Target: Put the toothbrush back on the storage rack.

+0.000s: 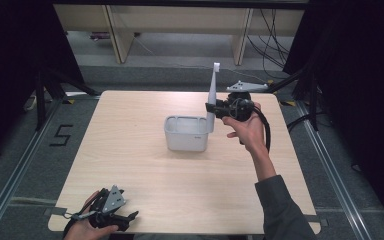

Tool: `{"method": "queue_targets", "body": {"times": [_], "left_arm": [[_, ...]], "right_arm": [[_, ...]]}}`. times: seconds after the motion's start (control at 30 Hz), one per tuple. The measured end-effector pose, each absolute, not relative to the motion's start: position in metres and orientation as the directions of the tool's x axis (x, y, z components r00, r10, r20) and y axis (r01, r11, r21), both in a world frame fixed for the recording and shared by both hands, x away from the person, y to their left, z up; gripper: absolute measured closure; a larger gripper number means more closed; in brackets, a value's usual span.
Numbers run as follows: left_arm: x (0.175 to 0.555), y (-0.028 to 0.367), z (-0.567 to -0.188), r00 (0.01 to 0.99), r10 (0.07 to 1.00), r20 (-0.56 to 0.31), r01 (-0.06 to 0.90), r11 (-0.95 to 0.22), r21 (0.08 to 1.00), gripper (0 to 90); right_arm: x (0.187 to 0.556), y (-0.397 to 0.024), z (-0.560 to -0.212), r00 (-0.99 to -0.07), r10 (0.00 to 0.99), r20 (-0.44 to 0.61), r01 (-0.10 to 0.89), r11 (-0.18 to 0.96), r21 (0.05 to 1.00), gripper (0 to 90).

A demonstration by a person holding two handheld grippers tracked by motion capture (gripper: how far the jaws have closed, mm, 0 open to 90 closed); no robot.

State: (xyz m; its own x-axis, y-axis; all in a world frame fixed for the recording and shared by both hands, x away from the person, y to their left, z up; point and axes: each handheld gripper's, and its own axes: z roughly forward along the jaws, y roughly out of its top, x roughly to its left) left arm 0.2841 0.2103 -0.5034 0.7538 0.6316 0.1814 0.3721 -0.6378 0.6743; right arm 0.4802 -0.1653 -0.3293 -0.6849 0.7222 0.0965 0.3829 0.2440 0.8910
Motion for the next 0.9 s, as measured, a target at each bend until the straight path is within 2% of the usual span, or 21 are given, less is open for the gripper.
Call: {"method": "queue_targets", "body": {"times": [0.43,0.9], "left_arm": [[0.284,0.211,-0.503,0.751,0.635,0.179,0.374,-0.633,0.677,16.3],[0.284,0.211,-0.503,0.753,0.634,0.175,0.377,-0.634,0.675,16.3]], "right_arm": [[0.502,-0.147,-0.338,-0.655,0.747,0.113,0.41,0.226,0.884,66.6],[0.517,-0.143,-0.354,-0.636,0.768,0.082,0.421,0.256,0.87,66.5]]}}
